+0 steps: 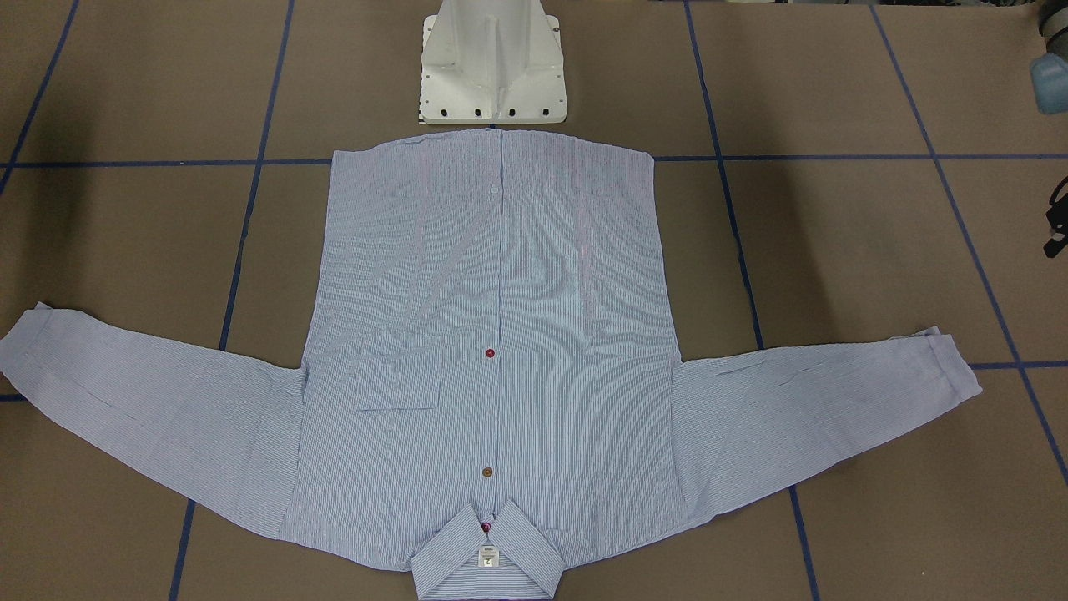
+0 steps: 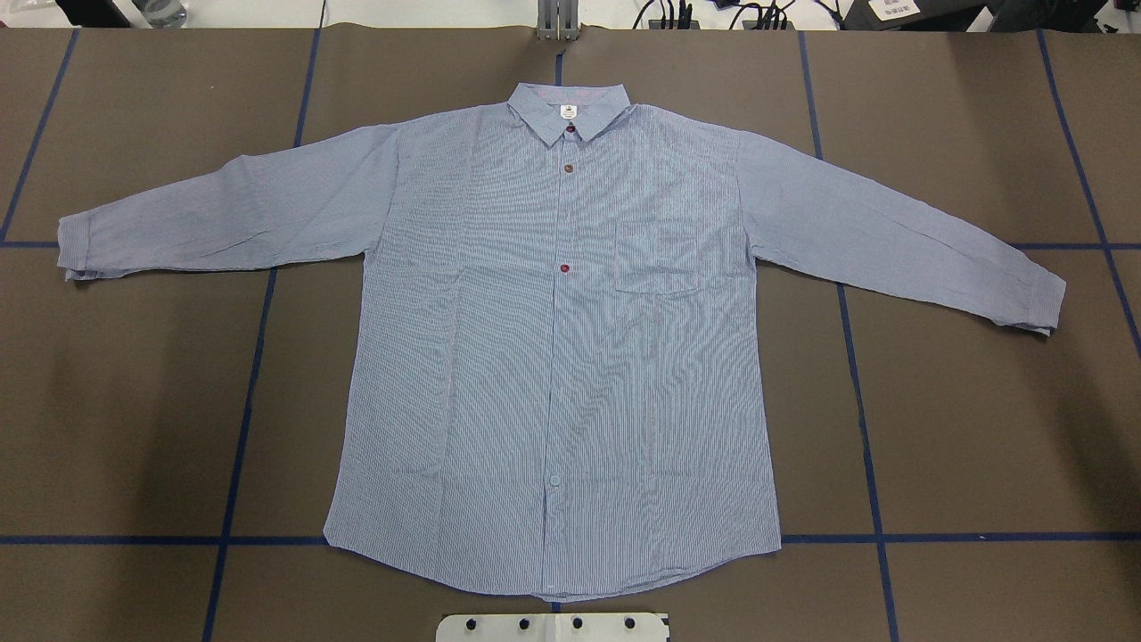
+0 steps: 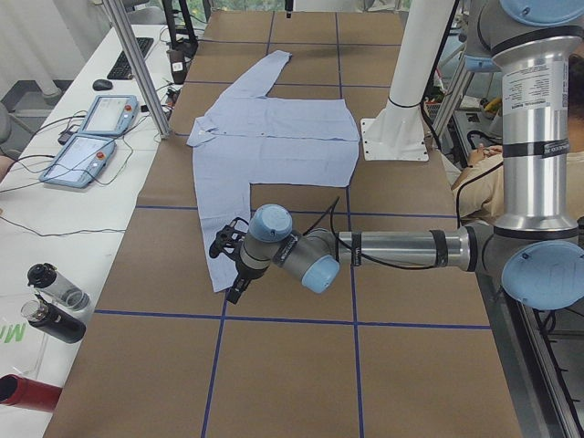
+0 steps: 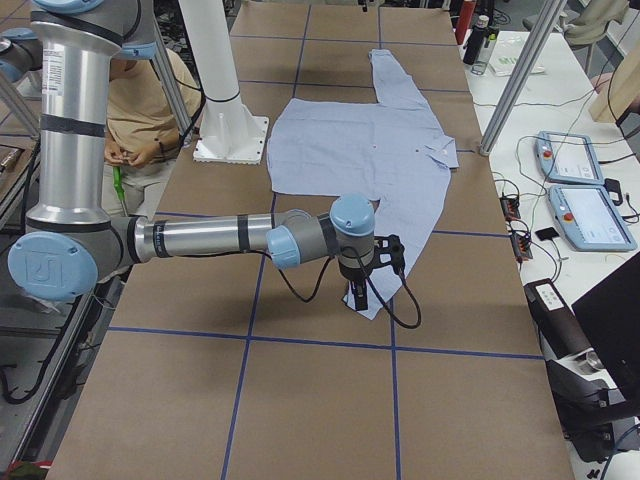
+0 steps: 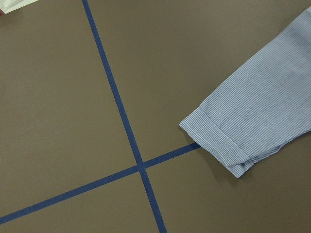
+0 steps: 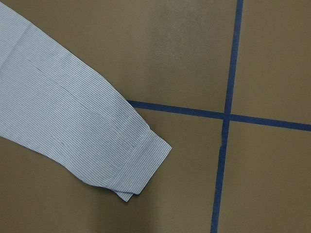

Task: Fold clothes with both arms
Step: 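Move the right gripper to the cuff of the sleeve nearest it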

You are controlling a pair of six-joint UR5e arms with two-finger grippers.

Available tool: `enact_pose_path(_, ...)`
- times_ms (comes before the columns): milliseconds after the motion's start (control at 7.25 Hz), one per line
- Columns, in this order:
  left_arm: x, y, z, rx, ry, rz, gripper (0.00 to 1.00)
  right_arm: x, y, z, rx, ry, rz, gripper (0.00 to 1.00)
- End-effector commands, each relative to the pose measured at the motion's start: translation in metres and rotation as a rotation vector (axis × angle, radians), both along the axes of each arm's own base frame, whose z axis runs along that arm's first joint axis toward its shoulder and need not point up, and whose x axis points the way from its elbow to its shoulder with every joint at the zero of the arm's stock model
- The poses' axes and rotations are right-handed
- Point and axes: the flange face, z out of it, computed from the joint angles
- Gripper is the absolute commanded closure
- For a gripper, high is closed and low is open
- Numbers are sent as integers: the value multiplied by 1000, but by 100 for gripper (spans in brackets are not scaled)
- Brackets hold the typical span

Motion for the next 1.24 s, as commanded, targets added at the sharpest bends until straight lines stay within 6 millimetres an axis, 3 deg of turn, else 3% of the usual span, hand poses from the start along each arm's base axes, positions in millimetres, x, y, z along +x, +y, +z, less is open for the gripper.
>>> enact_pose_path(0,-1,9,-34,17,82,39,0,2,-21,-13,-58,47,6,0)
enact_pose_path(138,-3,22,-29,6,68,31,0,3,-15,-14,-62,39,6,0)
enact_pose_path(414,-4,25,-31,11,75,34,0,5,-3,-24,-46,37,9,0)
enact_pose_path(690,-4,26,-24,-3,77,36,0,-7,-8,9,-88,39,-7,0)
enact_pose_path(828,-4,27,-23,-5,76,36,0,-14,-10,14,-50,-1,-24,0)
enact_pose_path(1103,-3,25,-23,-2,72,35,0,-77,-9,9,-74,-78,-59,0)
